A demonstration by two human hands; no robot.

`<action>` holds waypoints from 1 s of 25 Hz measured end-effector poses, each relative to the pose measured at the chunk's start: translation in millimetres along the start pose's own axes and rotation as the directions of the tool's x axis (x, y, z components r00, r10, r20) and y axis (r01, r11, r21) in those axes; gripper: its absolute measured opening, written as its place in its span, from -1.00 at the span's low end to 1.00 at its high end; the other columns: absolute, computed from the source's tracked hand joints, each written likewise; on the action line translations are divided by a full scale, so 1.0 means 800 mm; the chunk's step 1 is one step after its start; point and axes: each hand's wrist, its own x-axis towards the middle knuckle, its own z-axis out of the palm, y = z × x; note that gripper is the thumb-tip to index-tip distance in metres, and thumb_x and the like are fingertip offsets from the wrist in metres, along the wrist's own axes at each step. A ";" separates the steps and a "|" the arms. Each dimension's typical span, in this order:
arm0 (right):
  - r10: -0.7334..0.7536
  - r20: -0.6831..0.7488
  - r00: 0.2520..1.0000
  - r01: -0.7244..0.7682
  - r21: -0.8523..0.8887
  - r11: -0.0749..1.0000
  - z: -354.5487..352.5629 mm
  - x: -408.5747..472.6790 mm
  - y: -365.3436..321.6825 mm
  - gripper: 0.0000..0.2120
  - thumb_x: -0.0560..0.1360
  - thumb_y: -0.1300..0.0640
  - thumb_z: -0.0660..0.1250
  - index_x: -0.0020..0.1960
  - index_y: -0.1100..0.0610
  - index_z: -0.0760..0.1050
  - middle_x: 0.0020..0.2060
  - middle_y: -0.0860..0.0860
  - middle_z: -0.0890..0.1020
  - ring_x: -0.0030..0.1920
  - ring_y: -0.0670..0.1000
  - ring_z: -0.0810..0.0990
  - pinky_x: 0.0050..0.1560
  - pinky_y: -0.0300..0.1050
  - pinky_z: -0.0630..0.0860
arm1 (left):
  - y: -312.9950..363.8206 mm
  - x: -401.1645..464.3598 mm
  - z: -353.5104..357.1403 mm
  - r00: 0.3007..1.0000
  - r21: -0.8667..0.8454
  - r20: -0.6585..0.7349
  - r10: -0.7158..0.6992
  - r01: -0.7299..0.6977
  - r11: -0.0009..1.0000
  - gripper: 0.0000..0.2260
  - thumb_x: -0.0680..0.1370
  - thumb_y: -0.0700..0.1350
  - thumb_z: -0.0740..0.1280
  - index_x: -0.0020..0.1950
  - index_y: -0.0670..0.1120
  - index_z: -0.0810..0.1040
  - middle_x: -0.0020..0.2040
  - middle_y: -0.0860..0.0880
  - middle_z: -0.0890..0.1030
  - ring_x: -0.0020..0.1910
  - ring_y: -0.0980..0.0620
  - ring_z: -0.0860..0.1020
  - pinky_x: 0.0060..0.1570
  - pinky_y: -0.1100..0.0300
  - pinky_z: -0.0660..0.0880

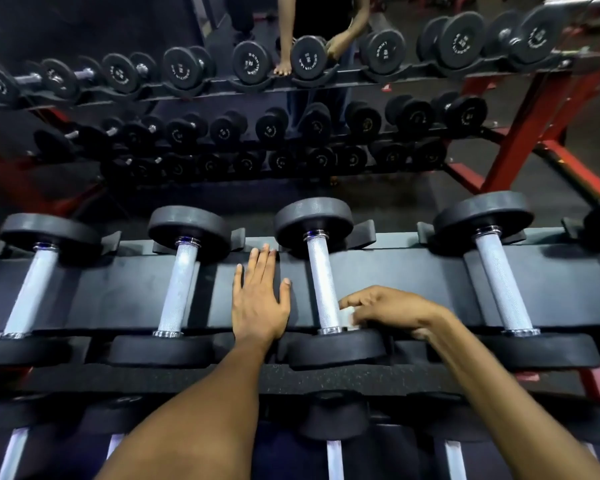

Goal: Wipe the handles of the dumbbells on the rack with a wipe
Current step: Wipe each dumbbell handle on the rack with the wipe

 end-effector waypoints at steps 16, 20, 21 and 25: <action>0.059 -0.334 0.941 -0.282 -0.677 0.680 0.061 -0.020 -0.073 -0.77 0.52 0.30 0.17 0.14 0.25 0.48 0.05 0.17 0.54 -0.09 0.11 0.48 -0.20 -0.20 0.33 | -0.001 0.002 0.002 1.000 -0.027 -0.006 -0.005 0.005 1.000 -0.43 0.58 0.11 -0.03 0.59 0.00 0.03 0.59 0.07 0.00 0.56 0.14 -0.12 0.52 0.10 -0.24; -0.239 -0.055 0.970 0.099 -0.803 0.588 0.080 -0.018 -0.116 -0.76 0.56 0.16 0.25 0.20 0.08 0.54 0.08 0.10 0.57 0.07 0.10 0.54 -0.03 -0.14 0.45 | -0.005 0.004 0.004 0.999 0.037 0.035 0.005 -0.006 0.999 -0.40 0.60 0.14 -0.01 0.58 0.00 -0.13 0.59 0.05 -0.16 0.56 0.06 -0.23 0.51 0.04 -0.29; -0.266 0.034 0.963 0.174 -0.834 0.524 0.077 -0.009 -0.119 -0.75 0.55 0.13 0.27 0.21 0.06 0.55 0.05 0.08 0.58 0.08 0.08 0.54 0.02 -0.14 0.46 | -0.006 0.004 0.005 0.999 0.052 0.050 0.006 -0.009 0.999 -0.38 0.61 0.15 0.03 0.57 0.00 -0.16 0.59 0.06 -0.19 0.55 0.05 -0.25 0.51 0.03 -0.29; -0.170 0.197 0.965 0.243 -0.916 0.319 0.035 -0.009 -0.097 -0.70 0.53 0.19 0.24 0.22 0.03 0.57 -0.21 -0.10 0.34 -0.04 -0.01 0.45 -0.06 -0.21 0.35 | -0.003 0.003 0.006 1.000 -0.001 0.005 -0.019 0.019 1.000 -0.40 0.56 0.15 -0.06 0.59 0.01 0.00 0.59 0.07 -0.04 0.57 0.07 -0.14 0.53 0.02 -0.21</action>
